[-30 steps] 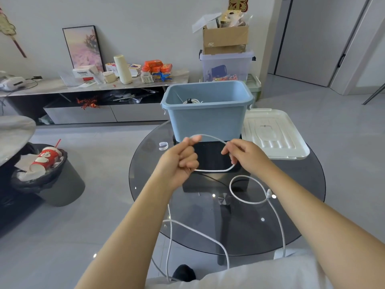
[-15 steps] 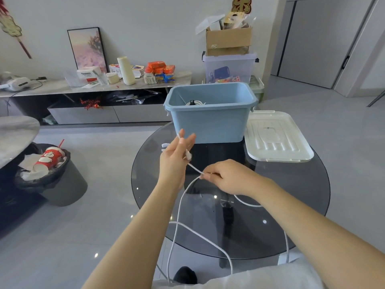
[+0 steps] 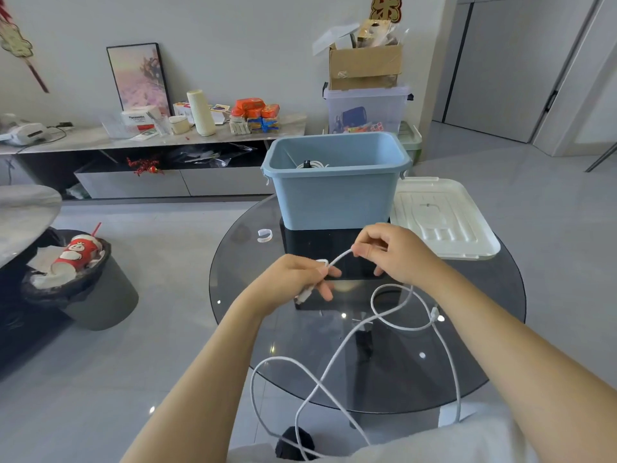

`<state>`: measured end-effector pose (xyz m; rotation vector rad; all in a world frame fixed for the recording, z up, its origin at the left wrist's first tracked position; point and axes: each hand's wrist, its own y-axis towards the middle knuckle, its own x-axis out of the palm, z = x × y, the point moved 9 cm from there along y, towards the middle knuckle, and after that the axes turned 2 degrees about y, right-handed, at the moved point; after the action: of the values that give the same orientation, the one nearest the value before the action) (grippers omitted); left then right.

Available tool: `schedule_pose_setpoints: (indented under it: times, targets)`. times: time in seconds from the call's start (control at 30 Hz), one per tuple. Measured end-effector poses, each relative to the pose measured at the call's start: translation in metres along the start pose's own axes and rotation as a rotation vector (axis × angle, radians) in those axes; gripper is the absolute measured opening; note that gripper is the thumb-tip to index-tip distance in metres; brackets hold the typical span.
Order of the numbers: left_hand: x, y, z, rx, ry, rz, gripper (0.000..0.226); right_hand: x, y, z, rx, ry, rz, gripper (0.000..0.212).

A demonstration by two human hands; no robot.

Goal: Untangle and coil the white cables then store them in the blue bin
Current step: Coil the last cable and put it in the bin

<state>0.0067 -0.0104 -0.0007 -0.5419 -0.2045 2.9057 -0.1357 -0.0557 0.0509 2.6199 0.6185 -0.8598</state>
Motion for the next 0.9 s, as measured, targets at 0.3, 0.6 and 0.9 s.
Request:
schedule_pose_setpoints:
  times: [0.3, 0.6, 0.9]
  targets:
    - [0.003, 0.0, 0.031, 0.159, -1.381, -0.141, 0.026, 0.051, 0.0, 0.038, 0.406, 0.527, -0.148, 0.055]
    - [-0.058, 0.01, 0.006, 0.244, -1.11, 0.415, 0.023, 0.094, -0.037, 0.026, 0.529, 0.57, -0.564, 0.027]
    - [-0.024, 0.011, 0.017, 0.19, 0.216, 0.352, 0.021, 0.033, -0.003, -0.005, -0.028, -0.16, -0.081, 0.02]
